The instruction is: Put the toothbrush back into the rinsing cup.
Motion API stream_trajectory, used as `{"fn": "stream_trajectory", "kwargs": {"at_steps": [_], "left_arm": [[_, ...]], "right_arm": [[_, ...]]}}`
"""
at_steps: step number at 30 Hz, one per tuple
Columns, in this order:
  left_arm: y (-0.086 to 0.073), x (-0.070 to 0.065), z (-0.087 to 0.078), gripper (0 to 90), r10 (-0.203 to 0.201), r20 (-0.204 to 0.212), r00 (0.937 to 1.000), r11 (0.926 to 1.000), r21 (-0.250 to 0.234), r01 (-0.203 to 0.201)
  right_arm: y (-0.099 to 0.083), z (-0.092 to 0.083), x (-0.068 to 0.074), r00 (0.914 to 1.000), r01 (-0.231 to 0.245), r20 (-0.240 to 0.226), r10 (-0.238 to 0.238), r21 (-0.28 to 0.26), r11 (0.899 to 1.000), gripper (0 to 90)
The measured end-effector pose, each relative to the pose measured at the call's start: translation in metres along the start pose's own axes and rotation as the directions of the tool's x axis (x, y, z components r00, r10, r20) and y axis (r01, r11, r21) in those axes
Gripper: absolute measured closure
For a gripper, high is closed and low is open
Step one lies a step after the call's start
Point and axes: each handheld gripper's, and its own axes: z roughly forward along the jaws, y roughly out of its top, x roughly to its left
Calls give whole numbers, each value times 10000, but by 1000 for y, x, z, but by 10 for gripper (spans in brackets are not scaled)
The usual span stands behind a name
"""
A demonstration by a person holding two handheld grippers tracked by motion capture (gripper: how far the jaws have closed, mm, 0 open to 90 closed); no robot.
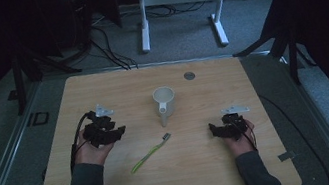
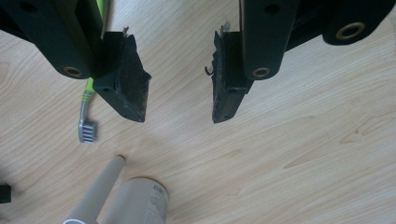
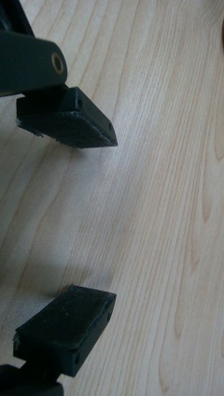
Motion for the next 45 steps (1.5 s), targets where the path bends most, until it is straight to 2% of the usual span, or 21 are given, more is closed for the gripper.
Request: {"fn": "stream_trajectory", "kwargs": {"at_steps": [9,18,27,36,45], "left_arm": [[5,-4,0,564,138,101,9999,9998,132,-140],[7,-5,2,565,65,273,9996,9998,201,-70],[9,-9,3,571,318,397,9987,9988,363,-333],[11,-11,4,570,344,413,9986,9976,582,-367],[14,-22,8,571,792,488,9957,9930,836,-831]], "right_arm": [[0,0,0,10000,0,1,0,-1,10000,207],[0,0,0,10000,7,-1,-7,-5,10000,208],[0,0,0,10000,2,0,-2,-4,10000,207],[0,0,0,10000,0,3,0,-9,10000,207],[0,0,0,10000,-2,2,2,-6,10000,207]]}}
